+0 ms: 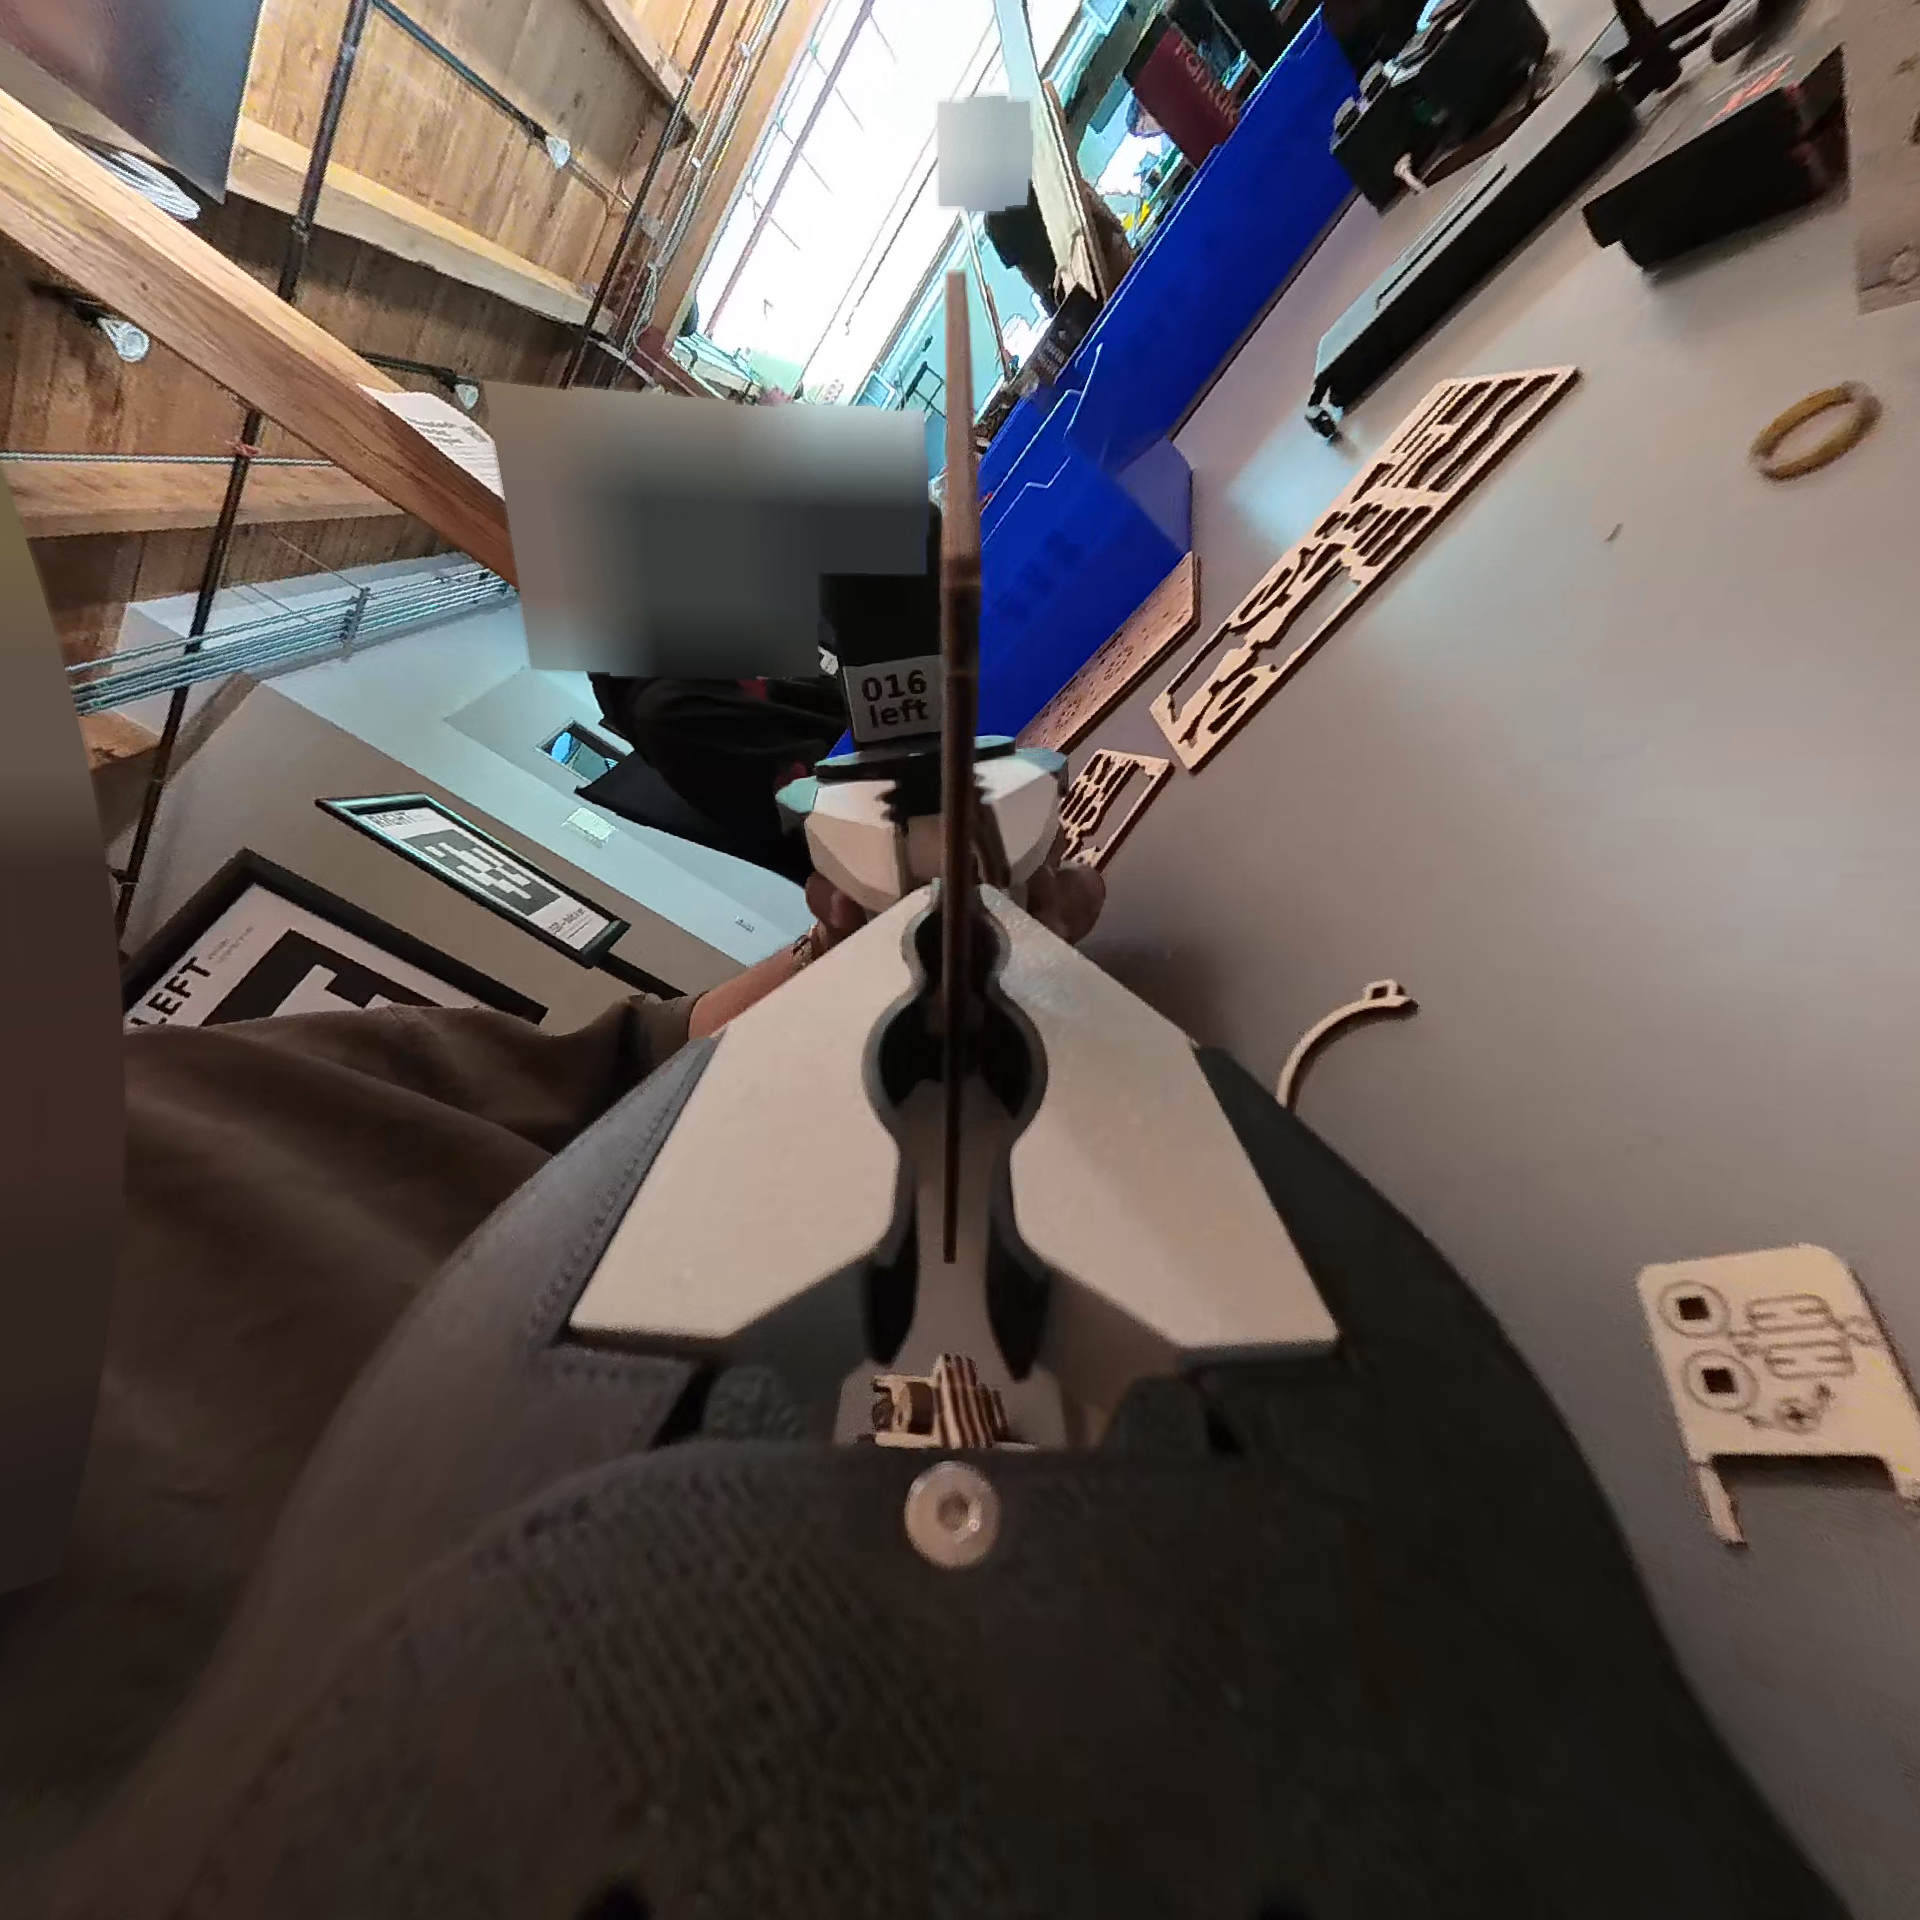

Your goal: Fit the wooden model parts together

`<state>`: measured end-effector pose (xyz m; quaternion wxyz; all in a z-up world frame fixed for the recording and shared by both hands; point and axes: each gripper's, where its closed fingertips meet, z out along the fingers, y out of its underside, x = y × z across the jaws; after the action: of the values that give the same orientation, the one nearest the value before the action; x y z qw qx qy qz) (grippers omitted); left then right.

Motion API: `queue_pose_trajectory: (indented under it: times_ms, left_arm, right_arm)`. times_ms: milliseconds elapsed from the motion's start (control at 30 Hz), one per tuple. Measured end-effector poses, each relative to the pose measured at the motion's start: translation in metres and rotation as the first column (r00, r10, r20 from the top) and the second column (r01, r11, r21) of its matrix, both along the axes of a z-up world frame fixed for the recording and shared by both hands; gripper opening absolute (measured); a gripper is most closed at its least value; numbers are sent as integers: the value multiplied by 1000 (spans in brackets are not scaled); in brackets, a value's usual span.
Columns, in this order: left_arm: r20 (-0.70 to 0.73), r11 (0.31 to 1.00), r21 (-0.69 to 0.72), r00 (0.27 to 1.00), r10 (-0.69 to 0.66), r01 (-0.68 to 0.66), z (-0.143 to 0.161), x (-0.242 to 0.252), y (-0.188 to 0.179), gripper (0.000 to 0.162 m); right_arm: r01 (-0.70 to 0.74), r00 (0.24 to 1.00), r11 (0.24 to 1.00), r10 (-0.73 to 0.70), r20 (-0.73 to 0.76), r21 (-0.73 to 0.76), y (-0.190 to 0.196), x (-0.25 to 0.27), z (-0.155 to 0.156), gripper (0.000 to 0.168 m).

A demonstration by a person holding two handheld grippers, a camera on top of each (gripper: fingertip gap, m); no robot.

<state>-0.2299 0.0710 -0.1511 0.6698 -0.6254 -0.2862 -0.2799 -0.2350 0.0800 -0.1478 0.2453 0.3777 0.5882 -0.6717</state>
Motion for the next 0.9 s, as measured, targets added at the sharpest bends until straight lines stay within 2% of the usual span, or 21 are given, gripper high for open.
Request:
queue_pose_trajectory:
  times_ms: [200, 367, 633, 700, 833, 900]
  left_arm:
    - [-21, 997, -17, 997, -72, 72, -2, 14, 7, 16]
    - [-18, 997, -9, 997, -82, 81, -2, 16, 8, 2]
    - [-27, 997, -16, 997, -76, 76, -2, 15, 8, 1]
    - [-24, 996, -5, 996, -84, 84, -1, 16, 8, 8]
    - [15, 998, 32, 999, -51, 51, 6, 8, 3, 39]
    - [23, 999, 54, 1000, -5, 3, 10, -2, -4, 42]
  right_arm:
    - [-18, 1000, 999, 18, 11, -30, -2, 2, 3, 1]
    - [-19, 1000, 1000, 19, -7, -13, -3, 4, 3, 1]
    - [-11, 1000, 1000, 11, -17, 5, -3, 3, 2, 1]
    - [-6, 1000, 1000, 6, -12, 4, -2, 2, 1, 1]
    - [29, 1000, 999, -29, 1, -40, 9, -6, 10, 1]
    - [68, 998, 996, -69, -2, -53, 22, -14, 15, 1]
